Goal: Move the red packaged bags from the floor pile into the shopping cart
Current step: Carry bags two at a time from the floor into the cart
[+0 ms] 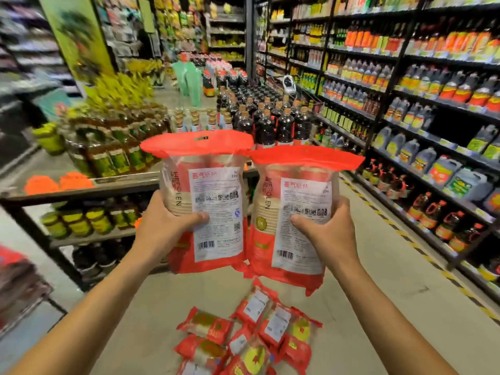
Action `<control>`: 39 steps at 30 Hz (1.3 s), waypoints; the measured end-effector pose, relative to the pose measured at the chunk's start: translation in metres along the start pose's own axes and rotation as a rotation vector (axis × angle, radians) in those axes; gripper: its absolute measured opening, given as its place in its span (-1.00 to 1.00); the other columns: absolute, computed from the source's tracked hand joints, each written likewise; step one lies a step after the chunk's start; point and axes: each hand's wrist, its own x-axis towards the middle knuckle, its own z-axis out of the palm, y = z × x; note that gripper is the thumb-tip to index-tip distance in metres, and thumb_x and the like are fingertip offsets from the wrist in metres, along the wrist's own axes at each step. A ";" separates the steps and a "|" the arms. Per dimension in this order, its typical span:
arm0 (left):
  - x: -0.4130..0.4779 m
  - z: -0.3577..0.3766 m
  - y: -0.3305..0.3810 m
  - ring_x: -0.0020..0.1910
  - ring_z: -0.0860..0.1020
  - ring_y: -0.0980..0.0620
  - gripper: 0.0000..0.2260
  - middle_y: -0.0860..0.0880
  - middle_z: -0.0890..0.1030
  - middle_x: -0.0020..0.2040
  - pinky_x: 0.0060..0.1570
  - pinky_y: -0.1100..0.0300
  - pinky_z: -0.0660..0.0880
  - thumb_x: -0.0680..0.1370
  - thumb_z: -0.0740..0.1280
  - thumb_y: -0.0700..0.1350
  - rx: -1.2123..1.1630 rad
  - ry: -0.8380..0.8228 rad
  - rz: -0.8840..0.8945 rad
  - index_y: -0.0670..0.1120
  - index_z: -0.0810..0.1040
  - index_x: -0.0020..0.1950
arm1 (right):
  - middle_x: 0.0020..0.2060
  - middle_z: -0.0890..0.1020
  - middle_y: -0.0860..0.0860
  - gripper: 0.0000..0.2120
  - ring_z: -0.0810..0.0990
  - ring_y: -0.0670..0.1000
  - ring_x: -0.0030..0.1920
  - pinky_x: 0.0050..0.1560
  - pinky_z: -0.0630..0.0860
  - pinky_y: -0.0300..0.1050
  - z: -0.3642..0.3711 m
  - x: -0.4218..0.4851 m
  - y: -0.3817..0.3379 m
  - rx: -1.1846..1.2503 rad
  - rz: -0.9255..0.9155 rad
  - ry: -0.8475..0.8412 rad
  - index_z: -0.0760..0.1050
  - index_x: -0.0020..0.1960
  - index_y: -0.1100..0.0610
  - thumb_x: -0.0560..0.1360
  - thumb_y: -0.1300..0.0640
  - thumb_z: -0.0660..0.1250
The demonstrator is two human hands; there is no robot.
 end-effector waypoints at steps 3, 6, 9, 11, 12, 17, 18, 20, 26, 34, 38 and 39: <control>-0.033 -0.029 0.001 -0.01 0.69 0.07 -0.25 0.11 0.68 0.06 0.02 -0.13 0.64 0.11 0.63 0.19 0.042 0.142 -0.047 0.12 0.49 0.24 | 0.03 0.62 -0.15 -0.42 0.66 -0.07 0.01 0.06 0.64 0.13 0.021 0.000 -0.008 0.061 -0.039 -0.140 0.34 0.08 -0.18 0.25 0.00 0.65; -0.076 -0.060 -0.005 -0.05 0.71 0.06 -0.31 0.09 0.72 0.02 0.01 -0.11 0.64 0.13 0.65 0.15 0.058 0.266 -0.104 0.11 0.53 0.22 | -0.01 0.62 -0.14 -0.47 0.65 -0.09 -0.02 -0.03 0.62 -0.01 0.047 -0.010 -0.018 0.122 -0.106 -0.302 0.36 0.07 -0.13 0.31 0.09 0.64; -0.122 -0.096 -0.018 -0.07 0.72 0.06 -0.29 0.10 0.74 -0.02 0.01 -0.09 0.64 0.10 0.66 0.22 0.114 0.414 -0.185 0.08 0.59 0.19 | -0.01 0.64 -0.12 -0.48 0.67 -0.08 -0.02 0.00 0.63 0.07 0.079 -0.034 -0.028 0.172 -0.137 -0.467 0.37 0.05 -0.14 0.29 0.06 0.65; -0.154 -0.121 -0.027 -0.08 0.73 0.04 -0.30 0.09 0.74 -0.03 0.01 -0.13 0.64 0.08 0.66 0.25 0.138 0.508 -0.249 0.09 0.61 0.15 | 0.00 0.66 -0.11 -0.45 0.68 -0.07 -0.02 0.04 0.63 0.14 0.102 -0.055 -0.036 0.195 -0.144 -0.567 0.38 0.05 -0.16 0.23 -0.04 0.63; -0.172 -0.134 -0.030 -0.08 0.73 0.02 -0.33 0.07 0.74 -0.04 0.01 -0.15 0.64 0.08 0.67 0.20 0.138 0.552 -0.272 0.09 0.61 0.14 | 0.01 0.66 -0.11 -0.43 0.68 -0.07 -0.01 0.04 0.63 0.17 0.114 -0.067 -0.042 0.200 -0.150 -0.608 0.38 0.06 -0.16 0.18 -0.11 0.61; -0.257 -0.191 -0.035 -0.09 0.72 -0.02 -0.28 0.05 0.73 -0.03 -0.06 -0.16 0.66 0.02 0.66 0.21 0.141 0.802 -0.368 0.07 0.53 0.11 | 0.00 0.64 -0.14 -0.38 0.67 -0.07 -0.02 0.04 0.63 0.19 0.166 -0.135 -0.082 0.222 -0.233 -0.799 0.37 0.07 -0.17 0.09 -0.25 0.53; -0.273 -0.202 -0.036 -0.09 0.71 -0.04 -0.28 0.04 0.72 -0.03 -0.11 -0.15 0.67 0.01 0.65 0.21 0.131 0.848 -0.390 0.05 0.51 0.09 | 0.00 0.64 -0.15 -0.38 0.67 -0.07 -0.02 0.04 0.63 0.19 0.176 -0.150 -0.090 0.219 -0.253 -0.835 0.36 0.08 -0.19 0.10 -0.25 0.53; -0.303 -0.226 -0.039 -0.09 0.70 -0.06 -0.28 0.01 0.70 -0.03 -0.19 -0.13 0.68 0.01 0.62 0.21 0.119 0.917 -0.429 0.01 0.47 0.06 | 0.02 0.62 -0.16 -0.40 0.66 -0.05 0.01 0.04 0.62 0.21 0.194 -0.180 -0.105 0.213 -0.299 -0.896 0.34 0.07 -0.24 0.13 -0.25 0.54; -0.387 -0.304 -0.060 -0.07 0.70 -0.03 -0.35 0.06 0.70 -0.03 -0.05 -0.17 0.65 0.04 0.61 0.23 0.154 1.057 -0.471 0.11 0.46 0.03 | 0.04 0.62 -0.15 -0.39 0.67 -0.06 0.01 0.04 0.64 0.19 0.246 -0.281 -0.148 0.247 -0.344 -1.030 0.35 0.06 -0.26 0.10 -0.27 0.54; -0.479 -0.411 -0.085 -0.03 0.67 -0.01 -0.32 0.10 0.68 0.01 0.02 -0.15 0.63 0.06 0.57 0.28 0.225 1.160 -0.502 0.13 0.43 0.09 | 0.01 0.62 -0.14 -0.42 0.66 -0.08 -0.01 0.02 0.65 0.17 0.302 -0.417 -0.202 0.281 -0.414 -1.118 0.36 0.07 -0.21 0.16 -0.19 0.58; -0.509 -0.454 -0.102 -0.03 0.68 0.00 -0.30 0.10 0.68 0.02 0.01 -0.14 0.64 0.07 0.58 0.29 0.231 1.193 -0.540 0.14 0.46 0.12 | 0.04 0.61 -0.17 -0.43 0.65 -0.10 0.02 0.05 0.64 0.14 0.330 -0.462 -0.220 0.277 -0.448 -1.145 0.33 0.05 -0.28 0.19 -0.18 0.59; -0.514 -0.463 -0.107 -0.04 0.68 0.01 -0.30 0.10 0.69 0.01 0.00 -0.14 0.64 0.07 0.59 0.28 0.232 1.199 -0.548 0.13 0.48 0.13 | 0.04 0.61 -0.17 -0.43 0.65 -0.10 0.02 0.05 0.64 0.14 0.336 -0.470 -0.224 0.275 -0.448 -1.156 0.33 0.06 -0.28 0.20 -0.18 0.59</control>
